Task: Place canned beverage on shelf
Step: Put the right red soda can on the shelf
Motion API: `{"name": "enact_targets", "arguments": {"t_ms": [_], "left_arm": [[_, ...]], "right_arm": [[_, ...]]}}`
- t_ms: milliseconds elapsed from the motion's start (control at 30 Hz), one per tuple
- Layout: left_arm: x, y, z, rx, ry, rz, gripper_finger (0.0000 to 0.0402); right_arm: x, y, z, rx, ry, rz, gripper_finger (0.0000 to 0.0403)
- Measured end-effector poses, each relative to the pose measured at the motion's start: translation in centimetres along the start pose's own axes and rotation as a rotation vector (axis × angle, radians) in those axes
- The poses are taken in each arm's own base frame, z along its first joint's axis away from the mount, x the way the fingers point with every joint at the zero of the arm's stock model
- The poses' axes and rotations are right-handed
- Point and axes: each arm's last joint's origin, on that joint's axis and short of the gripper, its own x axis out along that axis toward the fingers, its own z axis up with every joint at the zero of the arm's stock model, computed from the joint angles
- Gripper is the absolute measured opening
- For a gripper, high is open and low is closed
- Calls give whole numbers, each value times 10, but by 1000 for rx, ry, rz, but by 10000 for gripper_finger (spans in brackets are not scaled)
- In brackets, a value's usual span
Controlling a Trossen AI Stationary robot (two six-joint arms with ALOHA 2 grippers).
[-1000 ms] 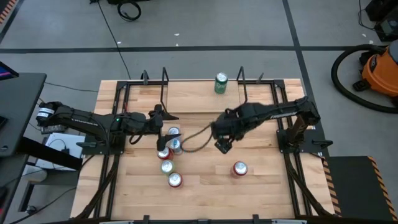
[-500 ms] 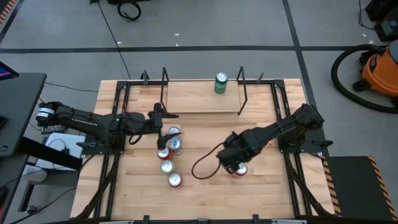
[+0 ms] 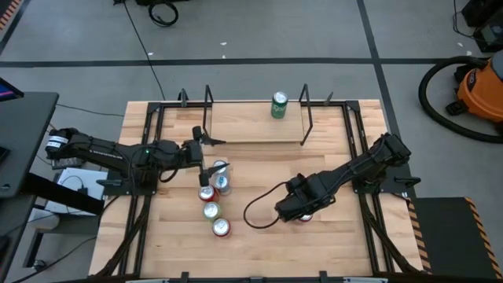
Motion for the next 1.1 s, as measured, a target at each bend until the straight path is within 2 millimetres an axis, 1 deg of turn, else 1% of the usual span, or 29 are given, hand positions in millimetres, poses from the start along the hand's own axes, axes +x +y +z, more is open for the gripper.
{"name": "enact_targets", "arguments": {"t_ms": [167, 333, 600, 767, 900, 1100], "left_arm": [[0, -3, 1, -6, -16, -81, 354], [-3, -10, 2, -5, -27, -127, 354], [-14, -18, 10, 23, -73, -180, 354], [-16, -20, 11, 26, -81, -193, 354], [-17, -20, 10, 30, -68, -195, 354], [-16, -21, 5, 44, -26, -204, 354]], "right_arm": [[0, 1, 0, 86, -7, 10, 358], [0, 1, -1, 151, 14, 9, 358], [1, 0, -5, 225, 16, 2, 358], [15, -5, -9, 258, 13, -39, 358], [24, -2, -9, 259, 20, -14, 358], [42, -3, -5, 279, 37, -18, 358]]}}
